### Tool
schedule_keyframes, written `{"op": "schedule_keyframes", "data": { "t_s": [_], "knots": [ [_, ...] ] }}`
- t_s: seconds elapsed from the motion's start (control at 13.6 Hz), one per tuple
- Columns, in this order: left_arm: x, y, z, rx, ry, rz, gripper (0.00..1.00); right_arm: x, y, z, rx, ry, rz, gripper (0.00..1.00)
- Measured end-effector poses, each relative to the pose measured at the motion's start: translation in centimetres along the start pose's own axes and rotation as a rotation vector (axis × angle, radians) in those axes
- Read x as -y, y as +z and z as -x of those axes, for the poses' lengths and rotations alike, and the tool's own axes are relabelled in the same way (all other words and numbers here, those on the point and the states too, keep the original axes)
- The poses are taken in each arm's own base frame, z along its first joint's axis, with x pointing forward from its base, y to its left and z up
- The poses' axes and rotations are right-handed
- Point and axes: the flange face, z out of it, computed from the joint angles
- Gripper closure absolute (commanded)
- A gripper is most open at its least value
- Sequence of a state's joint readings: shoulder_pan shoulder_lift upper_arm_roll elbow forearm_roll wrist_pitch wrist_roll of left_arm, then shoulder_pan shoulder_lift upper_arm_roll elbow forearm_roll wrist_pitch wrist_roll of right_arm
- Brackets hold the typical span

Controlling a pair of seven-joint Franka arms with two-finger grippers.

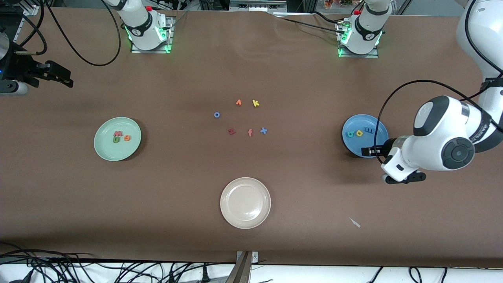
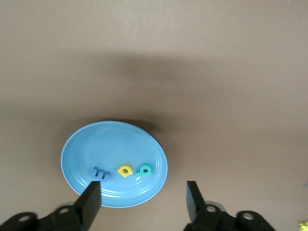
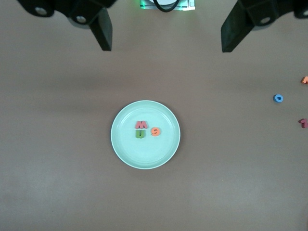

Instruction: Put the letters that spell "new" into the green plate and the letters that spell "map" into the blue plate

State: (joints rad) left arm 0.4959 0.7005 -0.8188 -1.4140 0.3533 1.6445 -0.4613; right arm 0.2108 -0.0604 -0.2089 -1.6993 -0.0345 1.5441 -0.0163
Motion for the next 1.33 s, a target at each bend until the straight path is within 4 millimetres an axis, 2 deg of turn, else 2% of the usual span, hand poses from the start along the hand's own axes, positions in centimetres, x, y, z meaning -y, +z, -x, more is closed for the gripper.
{"op": "schedule_keyframes", "data": {
  "t_s": [0.22, 0.37, 0.44, 0.59, 0.74, 1.03, 1.1, 1.33],
  "knots": [
    [-0.2, -2.8, -0.5, -0.046, 0.020, 0.005, 0.08, 0.3, -0.5, -0.1, -0.012, -0.005, 0.001, 0.00],
    [-0.5, -3.9, -0.9, -0.034, 0.100, -0.062, 0.08, 0.5, -0.8, -0.2, -0.020, -0.006, 0.002, 0.00],
    [-0.6, -4.7, -1.2, -0.035, 0.140, -0.109, 0.04, 0.5, -0.8, -0.2, -0.021, -0.006, 0.002, 0.00],
    [-1.6, -6.4, -1.1, -0.038, 0.184, -0.161, 0.04, 0.5, -0.6, -0.3, -0.018, -0.006, 0.003, 0.00],
    [-2.3, -8.5, -0.4, -0.055, 0.175, -0.134, 0.06, 0.5, -0.5, -0.5, -0.015, -0.006, 0.004, 0.00],
    [-0.9, -14.0, 1.7, -0.141, 0.150, -0.040, 0.07, 0.5, -0.6, -0.5, -0.018, -0.005, 0.004, 0.00],
    [-0.7, -15.1, 2.3, -0.157, 0.158, -0.028, 0.10, 0.5, -0.6, -0.6, -0.018, -0.005, 0.004, 0.00],
    [-0.5, -16.5, 4.0, -0.186, 0.189, -0.027, 0.10, 0.5, -0.5, -0.6, -0.016, -0.004, 0.005, 0.00]
  ]
}}
